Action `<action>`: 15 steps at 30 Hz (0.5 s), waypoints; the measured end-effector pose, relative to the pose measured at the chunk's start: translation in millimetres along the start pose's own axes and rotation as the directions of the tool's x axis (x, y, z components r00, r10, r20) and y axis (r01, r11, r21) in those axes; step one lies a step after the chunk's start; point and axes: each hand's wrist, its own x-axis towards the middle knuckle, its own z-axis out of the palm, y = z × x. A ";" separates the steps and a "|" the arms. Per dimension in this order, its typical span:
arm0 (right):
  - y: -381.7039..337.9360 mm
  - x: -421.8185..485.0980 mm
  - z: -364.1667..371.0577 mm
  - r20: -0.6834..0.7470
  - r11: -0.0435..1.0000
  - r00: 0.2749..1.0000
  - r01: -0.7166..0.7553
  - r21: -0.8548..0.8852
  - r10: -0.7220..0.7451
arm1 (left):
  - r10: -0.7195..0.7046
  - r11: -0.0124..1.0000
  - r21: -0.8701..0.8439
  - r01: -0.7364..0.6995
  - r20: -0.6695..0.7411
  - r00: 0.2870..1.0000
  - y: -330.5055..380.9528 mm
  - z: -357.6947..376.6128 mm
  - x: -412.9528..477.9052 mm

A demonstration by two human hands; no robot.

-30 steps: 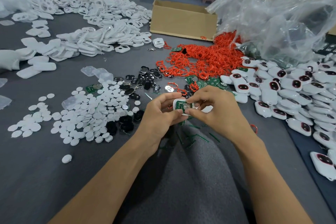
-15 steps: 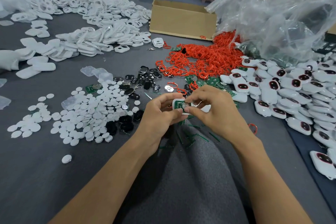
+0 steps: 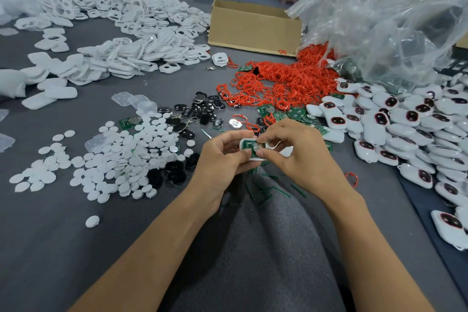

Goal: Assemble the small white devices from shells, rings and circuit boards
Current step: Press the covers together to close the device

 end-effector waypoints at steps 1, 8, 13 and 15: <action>-0.1 -0.1 0.1 0.000 1.000 1.000 -0.001 0.000 0.001 | 0.001 1.000 0.006 -0.001 -0.001 1.000 -0.1 -0.3 -0.1; -0.3 0.0 1.9 0.004 1.000 1.000 -0.007 -0.004 0.007 | 0.005 1.000 0.021 -0.005 -0.014 1.000 -0.2 -0.6 -0.1; -0.2 -0.1 1.3 0.004 1.000 1.000 -0.010 0.002 0.010 | 0.003 1.000 0.009 -0.003 -0.020 1.000 0.5 0.1 -0.4; -0.7 0.1 1.1 0.004 1.000 1.000 -0.011 0.007 0.011 | 0.003 1.000 0.010 -0.003 -0.021 1.000 0.7 0.3 -0.6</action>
